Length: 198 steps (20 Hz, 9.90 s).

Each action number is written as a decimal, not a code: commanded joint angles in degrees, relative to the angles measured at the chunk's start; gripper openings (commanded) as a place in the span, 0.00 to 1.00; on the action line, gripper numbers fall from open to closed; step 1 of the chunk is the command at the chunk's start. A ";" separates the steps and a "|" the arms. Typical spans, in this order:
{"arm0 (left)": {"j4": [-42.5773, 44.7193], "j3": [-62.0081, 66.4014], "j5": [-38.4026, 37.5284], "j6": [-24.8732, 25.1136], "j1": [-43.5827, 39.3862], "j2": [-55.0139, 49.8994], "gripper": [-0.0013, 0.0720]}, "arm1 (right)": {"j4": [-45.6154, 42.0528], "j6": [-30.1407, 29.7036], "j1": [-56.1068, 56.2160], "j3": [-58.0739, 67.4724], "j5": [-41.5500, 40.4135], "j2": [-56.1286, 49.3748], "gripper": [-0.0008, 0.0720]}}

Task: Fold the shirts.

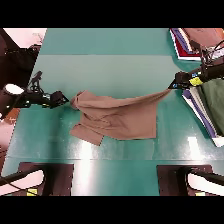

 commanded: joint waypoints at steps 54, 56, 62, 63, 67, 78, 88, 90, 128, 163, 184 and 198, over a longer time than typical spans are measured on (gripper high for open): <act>2.82 29.38 -2.67 -1.46 4.74 -13.94 0.86 | -7.39 3.21 4.92 27.30 -11.04 -25.75 0.03; 3.89 30.69 -3.65 -1.42 4.74 -13.94 0.85 | -7.39 3.21 4.92 30.10 -11.04 -27.12 0.30; 15.10 36.54 -18.78 -1.49 4.74 -9.49 0.85 | -7.48 1.42 3.30 32.54 2.29 -24.65 0.61; 16.65 35.52 -20.09 -1.53 4.74 -7.30 0.85 | -7.50 1.42 2.84 29.40 2.82 -22.43 0.61; 18.60 23.47 -20.96 -2.14 2.93 4.07 0.85 | -7.52 1.42 0.74 14.97 1.90 -12.44 0.61; 37.90 -3.50 -7.17 -14.25 -20.74 13.14 0.86 | -7.50 1.44 -2.23 -8.57 -8.83 7.54 0.61; 42.38 -5.11 -3.72 -18.25 -21.00 6.75 0.84 | -7.37 1.49 -2.23 -10.12 -8.04 9.75 0.61; 42.62 -4.70 -4.35 -18.62 -21.00 7.04 0.32 | -7.37 1.49 -2.23 -10.12 -7.41 9.75 0.61; -5.05 24.96 -16.70 -1.99 -0.24 16.28 0.06 | 16.17 -14.14 -13.79 -13.84 -10.88 10.12 0.03; -0.17 28.72 -4.37 2.84 -0.31 -7.82 0.06 | -1.73 -0.79 -4.52 27.61 -0.96 -25.79 0.03; 8.92 23.80 -12.52 15.28 0.76 -15.32 0.06 | -3.32 -4.46 -3.72 6.84 -8.44 -22.67 0.03; 25.09 19.45 -22.95 -4.44 4.83 -0.09 0.87 | 1.16 -4.50 -10.27 -0.26 -2.03 -12.44 0.57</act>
